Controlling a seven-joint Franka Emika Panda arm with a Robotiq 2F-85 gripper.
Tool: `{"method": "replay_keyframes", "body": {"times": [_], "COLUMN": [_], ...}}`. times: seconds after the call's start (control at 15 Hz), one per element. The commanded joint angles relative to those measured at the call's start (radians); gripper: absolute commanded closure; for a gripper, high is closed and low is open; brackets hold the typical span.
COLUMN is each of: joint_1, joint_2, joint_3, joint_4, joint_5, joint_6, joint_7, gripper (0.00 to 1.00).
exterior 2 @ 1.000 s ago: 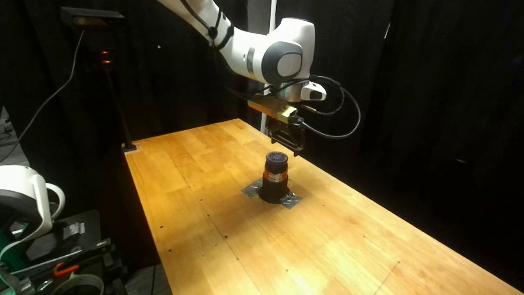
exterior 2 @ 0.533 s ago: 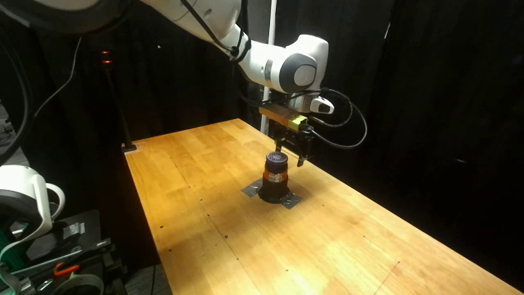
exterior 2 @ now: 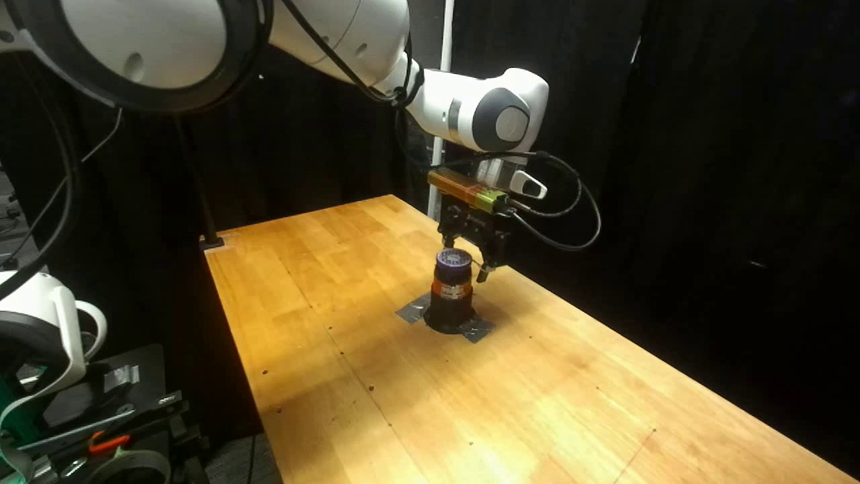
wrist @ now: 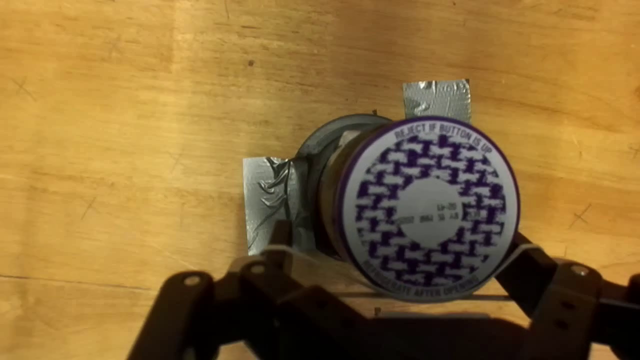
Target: Put the rubber band on the jar.
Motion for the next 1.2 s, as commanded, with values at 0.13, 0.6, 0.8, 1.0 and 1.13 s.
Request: {"method": "replay_keyframes", "body": {"times": [0.13,0.6,0.8,1.0,1.13], "joint_1": [0.025,0.043,0.047,0.06,0.076], "joint_2": [-0.003,-0.12,-0.207,-0.283,-0.329], "joint_3": [-0.004,-0.006,-0.003,-0.004,-0.01], "joint_4": [0.019,-0.179,-0.327,-0.46,-0.553], "joint_5": [-0.007,-0.031,-0.037,-0.045,-0.066], "joint_6": [-0.081,-0.026,0.019,0.105,0.216], "joint_7": [-0.028,-0.008,0.01,0.039,0.075], "gripper": [0.0,0.0,0.0,0.0,0.0]}}
